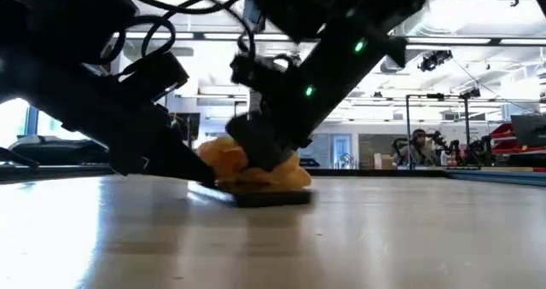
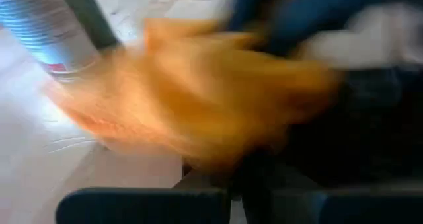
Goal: Apply microfiber cloth
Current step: Wipe the front and back of the black cellphone using the orange microfiber cloth
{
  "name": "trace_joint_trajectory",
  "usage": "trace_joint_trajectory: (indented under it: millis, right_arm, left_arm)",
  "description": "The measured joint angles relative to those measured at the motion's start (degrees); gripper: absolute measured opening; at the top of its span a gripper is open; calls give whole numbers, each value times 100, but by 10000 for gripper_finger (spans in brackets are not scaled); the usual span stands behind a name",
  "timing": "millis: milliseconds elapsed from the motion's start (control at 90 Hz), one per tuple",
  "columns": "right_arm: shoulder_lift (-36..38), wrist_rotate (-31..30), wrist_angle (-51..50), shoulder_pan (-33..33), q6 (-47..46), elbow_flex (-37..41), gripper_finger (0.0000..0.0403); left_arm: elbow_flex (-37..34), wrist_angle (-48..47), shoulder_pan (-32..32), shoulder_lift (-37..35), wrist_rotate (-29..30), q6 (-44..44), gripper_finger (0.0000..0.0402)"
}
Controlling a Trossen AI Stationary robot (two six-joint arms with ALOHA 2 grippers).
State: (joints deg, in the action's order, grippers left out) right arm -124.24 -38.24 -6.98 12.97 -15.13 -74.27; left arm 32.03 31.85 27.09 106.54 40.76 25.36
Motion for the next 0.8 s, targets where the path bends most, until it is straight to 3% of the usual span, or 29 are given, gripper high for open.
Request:
trace_joint_trajectory:
  millis: [300,389,533,800]
  right_arm:
    - [374,6,-829,-208,-116,37,3]
    - [516,360,-329,-119,167,36,3]
    - [542,1486,98,-12,464,21,3]
    - [562,1523,-574,567,-368,10,3]
  left_arm:
    - [0,-2,18,-4,-88,0,0]
    - [-1,-8,18,-4,-54,-2,0]
    - [-4,-24,18,-2,-3,-11,0]
    - [-4,-78,16,-2,24,8,0]
